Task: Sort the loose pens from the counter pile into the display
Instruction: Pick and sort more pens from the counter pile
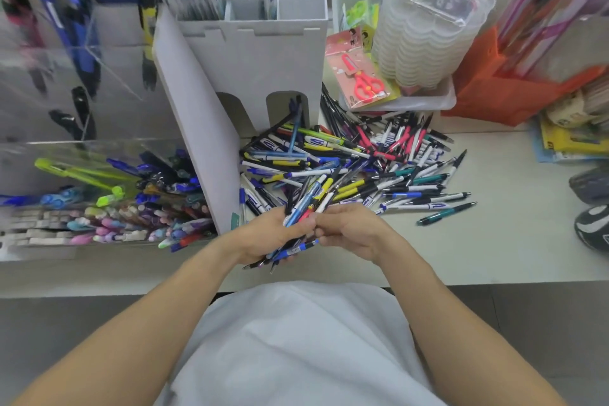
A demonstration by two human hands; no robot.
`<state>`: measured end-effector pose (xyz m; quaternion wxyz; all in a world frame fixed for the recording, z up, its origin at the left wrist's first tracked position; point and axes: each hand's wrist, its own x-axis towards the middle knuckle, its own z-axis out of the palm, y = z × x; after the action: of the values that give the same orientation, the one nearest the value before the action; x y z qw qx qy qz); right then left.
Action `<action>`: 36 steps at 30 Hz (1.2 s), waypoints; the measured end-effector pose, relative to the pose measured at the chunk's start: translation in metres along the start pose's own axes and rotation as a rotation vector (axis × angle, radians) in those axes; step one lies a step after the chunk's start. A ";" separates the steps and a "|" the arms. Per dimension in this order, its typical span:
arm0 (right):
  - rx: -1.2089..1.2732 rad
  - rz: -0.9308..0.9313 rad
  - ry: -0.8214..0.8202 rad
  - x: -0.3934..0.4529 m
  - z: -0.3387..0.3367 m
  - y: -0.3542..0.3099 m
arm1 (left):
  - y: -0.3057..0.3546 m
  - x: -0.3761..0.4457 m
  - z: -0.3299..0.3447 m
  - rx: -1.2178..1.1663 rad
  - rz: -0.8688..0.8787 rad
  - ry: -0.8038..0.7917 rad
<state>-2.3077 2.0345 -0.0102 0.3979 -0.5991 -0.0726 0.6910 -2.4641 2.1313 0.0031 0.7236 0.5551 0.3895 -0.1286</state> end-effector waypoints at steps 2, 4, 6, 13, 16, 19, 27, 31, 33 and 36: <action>0.023 -0.014 0.032 0.001 -0.005 -0.007 | 0.008 -0.003 0.000 0.038 0.049 -0.039; 0.001 -0.032 0.059 0.002 -0.008 -0.013 | 0.014 -0.004 -0.002 0.083 0.099 -0.077; 0.009 -0.049 0.034 0.004 -0.008 -0.018 | 0.015 -0.003 -0.005 0.102 0.107 -0.117; 0.153 -0.064 -0.050 0.007 -0.004 -0.026 | 0.023 -0.005 0.000 -0.100 -0.022 -0.063; 0.104 -0.183 0.038 0.008 0.001 -0.031 | 0.030 -0.005 0.004 -0.196 -0.026 -0.042; 0.031 -0.299 0.135 0.008 -0.002 -0.041 | 0.039 -0.003 0.013 -0.316 0.016 -0.079; 0.026 -0.507 0.251 0.008 -0.002 -0.054 | 0.060 0.003 0.036 -0.402 -0.007 0.006; 0.138 -0.576 0.223 0.011 0.000 -0.049 | 0.060 -0.001 0.040 -0.482 -0.055 0.030; 0.204 -0.583 0.180 0.010 0.003 -0.048 | 0.056 -0.004 0.041 -0.484 -0.051 0.027; 0.239 -0.619 0.174 0.008 0.009 -0.046 | 0.048 -0.011 0.041 -0.499 -0.031 0.005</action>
<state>-2.2944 2.0743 0.0129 0.6609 -0.5545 -0.1353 0.4873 -2.4243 2.1088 0.0481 0.8352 0.3536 0.4195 -0.0384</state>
